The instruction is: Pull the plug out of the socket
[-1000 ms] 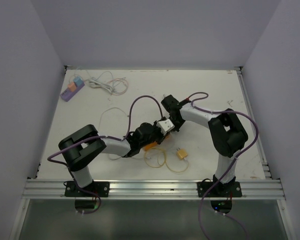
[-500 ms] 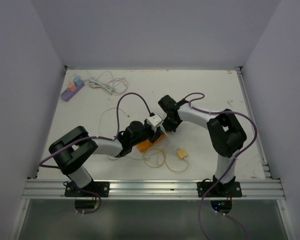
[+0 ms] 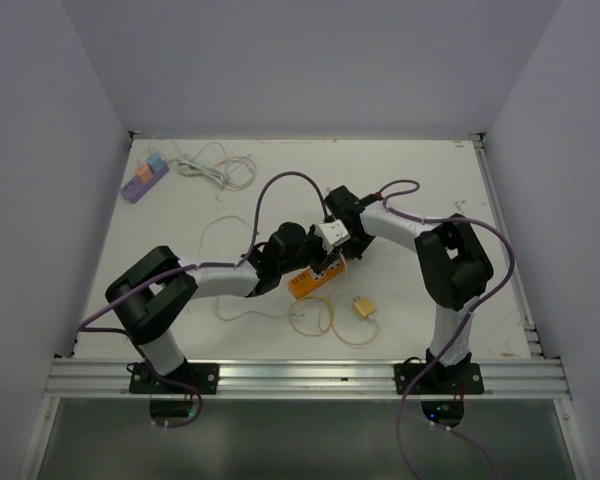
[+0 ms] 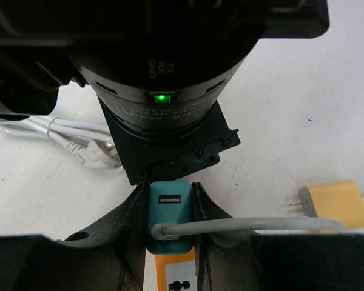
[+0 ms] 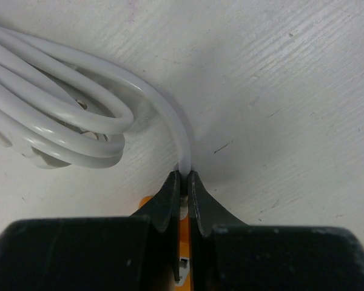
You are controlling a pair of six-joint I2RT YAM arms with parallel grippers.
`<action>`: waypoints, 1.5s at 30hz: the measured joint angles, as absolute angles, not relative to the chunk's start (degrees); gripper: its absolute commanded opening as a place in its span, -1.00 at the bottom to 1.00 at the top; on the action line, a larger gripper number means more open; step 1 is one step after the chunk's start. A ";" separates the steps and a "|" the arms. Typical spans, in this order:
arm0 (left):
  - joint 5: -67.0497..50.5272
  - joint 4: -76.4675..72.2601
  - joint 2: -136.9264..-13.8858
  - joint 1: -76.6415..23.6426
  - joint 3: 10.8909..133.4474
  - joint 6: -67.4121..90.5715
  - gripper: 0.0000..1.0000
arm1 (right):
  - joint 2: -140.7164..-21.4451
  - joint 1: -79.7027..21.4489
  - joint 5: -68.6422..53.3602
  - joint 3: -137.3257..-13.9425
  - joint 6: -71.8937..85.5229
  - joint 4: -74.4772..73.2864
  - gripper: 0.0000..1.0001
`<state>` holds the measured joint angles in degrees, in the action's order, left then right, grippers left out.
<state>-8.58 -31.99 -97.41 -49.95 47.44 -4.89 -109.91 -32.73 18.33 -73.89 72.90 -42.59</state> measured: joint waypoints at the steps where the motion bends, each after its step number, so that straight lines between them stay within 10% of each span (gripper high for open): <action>1: -8.58 -31.94 -97.32 -49.95 47.46 -5.21 -1.00 | -109.93 -32.73 18.48 -73.93 72.86 -42.61 -1.00; 21: -3.84 -33.47 -80.27 -46.81 38.54 0.08 -1.00 | -110.06 -31.46 18.28 -74.19 70.11 -42.54 -1.00; 35: -2.94 -33.69 -89.71 -46.74 35.29 6.94 -0.86 | -109.84 -25.65 18.74 -74.15 63.79 -42.04 -0.21; 45: 2.94 -31.16 -93.10 -46.74 38.54 6.17 -0.28 | -102.91 -25.43 21.76 -71.85 59.16 -42.78 -0.14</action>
